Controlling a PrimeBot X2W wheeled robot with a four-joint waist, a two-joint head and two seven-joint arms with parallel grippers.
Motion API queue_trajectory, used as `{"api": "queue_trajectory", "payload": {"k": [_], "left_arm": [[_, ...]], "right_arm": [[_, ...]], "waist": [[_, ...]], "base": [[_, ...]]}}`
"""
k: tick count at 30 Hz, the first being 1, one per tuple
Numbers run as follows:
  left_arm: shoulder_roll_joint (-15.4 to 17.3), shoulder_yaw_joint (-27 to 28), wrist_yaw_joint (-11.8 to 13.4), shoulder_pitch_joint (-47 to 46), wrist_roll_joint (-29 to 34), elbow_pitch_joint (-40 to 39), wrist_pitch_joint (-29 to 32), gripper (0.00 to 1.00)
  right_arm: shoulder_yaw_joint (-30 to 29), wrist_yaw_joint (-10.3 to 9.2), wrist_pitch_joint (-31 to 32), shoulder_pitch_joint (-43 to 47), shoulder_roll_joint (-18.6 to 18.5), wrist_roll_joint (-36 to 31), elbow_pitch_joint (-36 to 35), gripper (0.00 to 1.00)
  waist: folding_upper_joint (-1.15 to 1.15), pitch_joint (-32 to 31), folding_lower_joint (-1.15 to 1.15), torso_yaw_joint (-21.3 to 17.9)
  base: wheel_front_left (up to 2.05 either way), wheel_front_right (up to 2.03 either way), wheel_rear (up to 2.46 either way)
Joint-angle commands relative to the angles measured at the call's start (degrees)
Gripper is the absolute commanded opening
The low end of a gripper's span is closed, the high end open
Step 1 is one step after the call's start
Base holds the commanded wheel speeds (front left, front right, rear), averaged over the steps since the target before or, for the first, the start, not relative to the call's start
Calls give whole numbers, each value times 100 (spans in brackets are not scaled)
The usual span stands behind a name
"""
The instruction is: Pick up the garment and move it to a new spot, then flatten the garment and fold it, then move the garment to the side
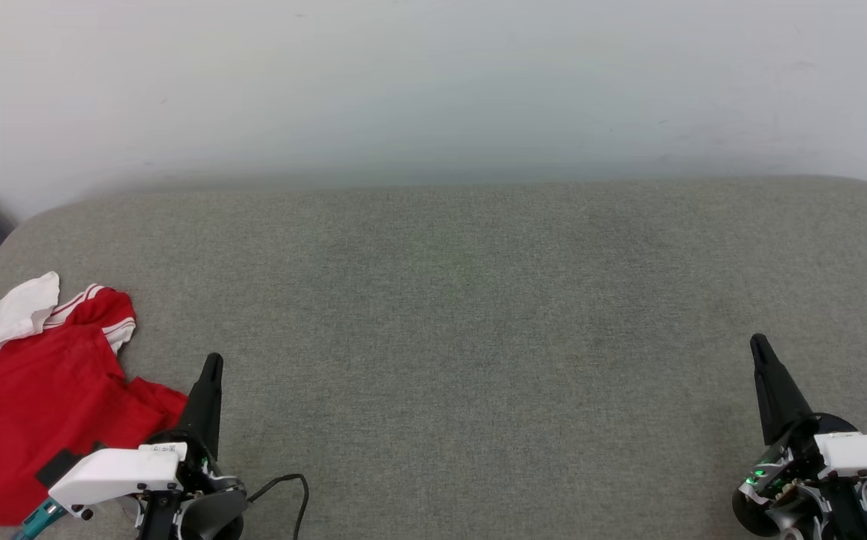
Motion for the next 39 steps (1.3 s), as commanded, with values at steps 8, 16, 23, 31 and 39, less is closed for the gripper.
{"api": "queue_trajectory", "payload": {"k": [8,16,23,31,39], "left_arm": [[-13,12,-17,-34,5,0,0,0],[-13,11,-17,-34,4,0,-1,0],[-13,11,-17,-34,4,0,-1,0],[-4,-164,2,10,16,-24,-132,100],[2,-369,2,-8,284,-221,-370,100]], "right_arm": [[-6,-2,1,-67,21,-33,7,0],[-6,-2,1,-67,21,-33,7,0],[-6,-2,1,-67,21,-34,7,0],[83,-1,-107,61,2,-58,-60,100],[273,-1,-348,87,-61,-322,-218,100]], "waist": [[0,0,0,0],[0,0,0,0],[0,0,0,0],[0,3,0,0],[0,7,0,8]], "base": [[0,0,0],[0,0,0],[0,0,0],[0,0,0],[0,0,0]]}}
